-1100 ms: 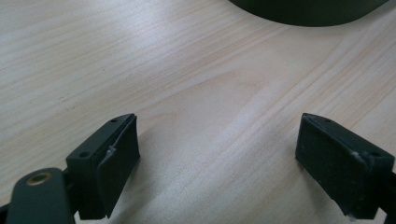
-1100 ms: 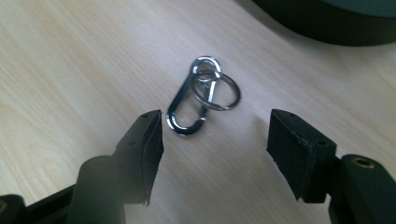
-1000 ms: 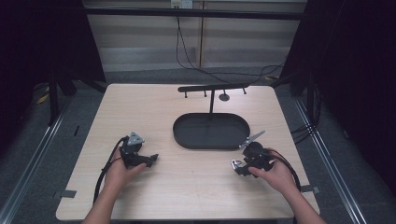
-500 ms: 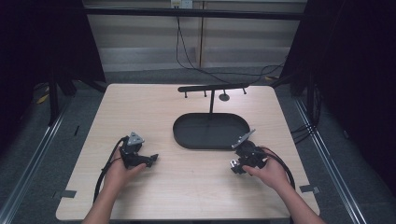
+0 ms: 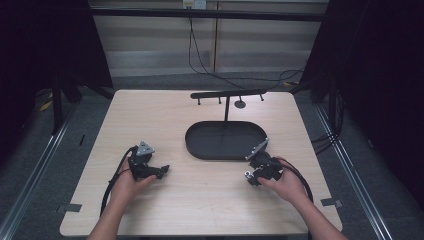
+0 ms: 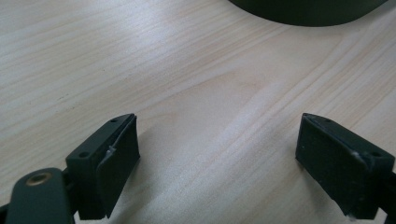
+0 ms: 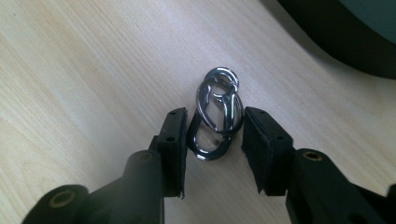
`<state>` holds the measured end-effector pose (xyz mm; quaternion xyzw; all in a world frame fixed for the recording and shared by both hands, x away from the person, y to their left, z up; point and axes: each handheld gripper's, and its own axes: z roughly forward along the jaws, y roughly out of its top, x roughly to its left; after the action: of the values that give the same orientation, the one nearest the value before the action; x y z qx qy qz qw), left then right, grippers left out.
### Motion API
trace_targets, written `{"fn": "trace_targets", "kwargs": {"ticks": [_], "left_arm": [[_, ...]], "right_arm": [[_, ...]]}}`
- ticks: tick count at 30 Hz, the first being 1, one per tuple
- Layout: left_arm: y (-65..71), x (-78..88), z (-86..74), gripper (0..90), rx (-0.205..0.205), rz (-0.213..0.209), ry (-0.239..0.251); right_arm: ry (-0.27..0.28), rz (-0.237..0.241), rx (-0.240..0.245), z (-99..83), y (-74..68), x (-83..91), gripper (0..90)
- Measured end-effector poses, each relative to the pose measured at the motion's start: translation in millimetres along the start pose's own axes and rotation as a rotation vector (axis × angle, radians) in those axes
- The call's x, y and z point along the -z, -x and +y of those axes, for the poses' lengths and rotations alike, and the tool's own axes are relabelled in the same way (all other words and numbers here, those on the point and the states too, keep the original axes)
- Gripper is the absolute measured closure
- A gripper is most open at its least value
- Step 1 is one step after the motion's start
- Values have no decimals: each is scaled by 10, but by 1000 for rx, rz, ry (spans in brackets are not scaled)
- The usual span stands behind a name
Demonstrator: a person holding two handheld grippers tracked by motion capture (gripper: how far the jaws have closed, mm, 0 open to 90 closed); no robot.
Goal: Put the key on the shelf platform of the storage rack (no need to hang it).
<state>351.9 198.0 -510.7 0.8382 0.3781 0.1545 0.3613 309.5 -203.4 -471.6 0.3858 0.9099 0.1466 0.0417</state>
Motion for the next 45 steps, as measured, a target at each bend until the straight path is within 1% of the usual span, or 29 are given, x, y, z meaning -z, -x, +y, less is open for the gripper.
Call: {"fn": "trace_targets", "kwargs": {"ticks": [2,3,5,13,16,18,21,22,24,26,31,33,34,37,45], "left_arm": [[0,1,0,131,0,0,-1],[0,0,0,131,0,0,0],[0,0,0,131,-1,0,0],[0,1,0,131,0,-1,-2],[0,0,0,131,-1,-1,0],[0,1,0,131,-1,-1,-2],[-1,1,0,131,-2,-1,-1],[-1,2,0,131,-2,-1,-1],[-1,2,0,131,-2,-2,-1],[-2,2,0,131,-4,-2,-2],[-2,3,-2,131,-4,-5,-2],[-2,4,-2,131,-6,-5,-2],[-3,4,-2,131,-7,-5,-2],[-2,4,-2,131,-6,-5,-2],[-1,9,-3,131,-6,-3,-5]], "right_arm": [[-2,1,-1,2,-3,0,630],[-5,2,-3,8,-8,1,659],[-7,3,-6,11,-9,1,676],[-18,-2,-15,30,-16,1,683],[-24,15,-28,36,-1,4,684],[-23,18,-25,35,4,4,684],[-26,46,-29,37,5,7,685],[-26,60,-21,40,2,4,685],[-30,59,-24,43,-6,5,685],[-39,61,-16,48,-10,9,685],[-24,72,-19,56,10,66,685],[-19,77,-32,50,26,96,685],[-13,72,-27,48,39,106,685],[-7,73,-37,45,70,139,685],[7,70,-37,48,144,202,685]]}}
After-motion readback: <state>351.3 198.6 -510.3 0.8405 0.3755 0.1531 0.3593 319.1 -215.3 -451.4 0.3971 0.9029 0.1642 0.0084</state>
